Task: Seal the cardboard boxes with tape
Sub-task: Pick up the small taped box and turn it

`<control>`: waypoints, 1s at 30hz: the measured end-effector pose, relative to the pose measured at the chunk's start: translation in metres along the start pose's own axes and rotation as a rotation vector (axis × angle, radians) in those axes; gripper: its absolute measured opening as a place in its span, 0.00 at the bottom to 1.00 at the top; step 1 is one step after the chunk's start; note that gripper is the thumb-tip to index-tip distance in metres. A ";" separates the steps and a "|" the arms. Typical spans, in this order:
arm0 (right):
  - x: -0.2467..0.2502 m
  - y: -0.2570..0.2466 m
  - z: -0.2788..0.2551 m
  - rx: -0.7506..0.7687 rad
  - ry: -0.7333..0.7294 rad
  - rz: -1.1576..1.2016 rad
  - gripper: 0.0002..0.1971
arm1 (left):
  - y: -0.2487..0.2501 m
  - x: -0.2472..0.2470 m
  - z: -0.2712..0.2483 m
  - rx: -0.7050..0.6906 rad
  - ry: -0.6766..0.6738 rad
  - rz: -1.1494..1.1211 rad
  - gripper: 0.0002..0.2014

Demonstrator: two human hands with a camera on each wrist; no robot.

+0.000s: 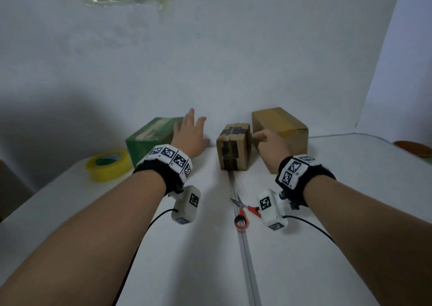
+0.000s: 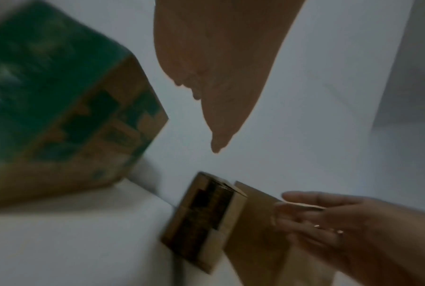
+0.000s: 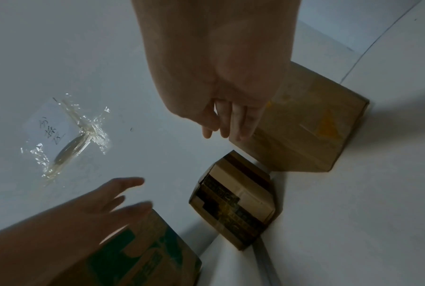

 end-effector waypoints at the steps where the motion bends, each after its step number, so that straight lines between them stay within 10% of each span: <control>1: 0.001 0.003 0.002 -0.006 -0.016 -0.012 0.21 | 0.012 -0.005 0.008 -0.011 -0.066 -0.103 0.37; 6: 0.008 0.015 0.009 0.000 -0.086 0.073 0.16 | 0.058 -0.037 0.051 0.079 -0.284 -0.243 0.46; 14: 0.031 0.014 0.005 0.002 -0.165 0.174 0.13 | 0.066 -0.050 0.058 -0.014 -0.227 -0.387 0.26; 25: 0.013 0.017 -0.014 -0.030 -0.077 0.175 0.12 | 0.005 0.000 -0.063 -0.007 -0.277 -1.190 0.16; 30: -0.011 -0.009 -0.057 -0.173 -0.303 0.444 0.33 | -0.014 0.004 -0.118 -0.044 -0.267 -1.451 0.18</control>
Point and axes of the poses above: each hand's wrist, its own z-axis towards the middle knuckle, its own x-axis out of the back of the hand, y = z × x, the point moved 2 cm from there along z, towards the middle knuckle, and after that the axes turned 14 degrees about -y, right-handed, at the moved point
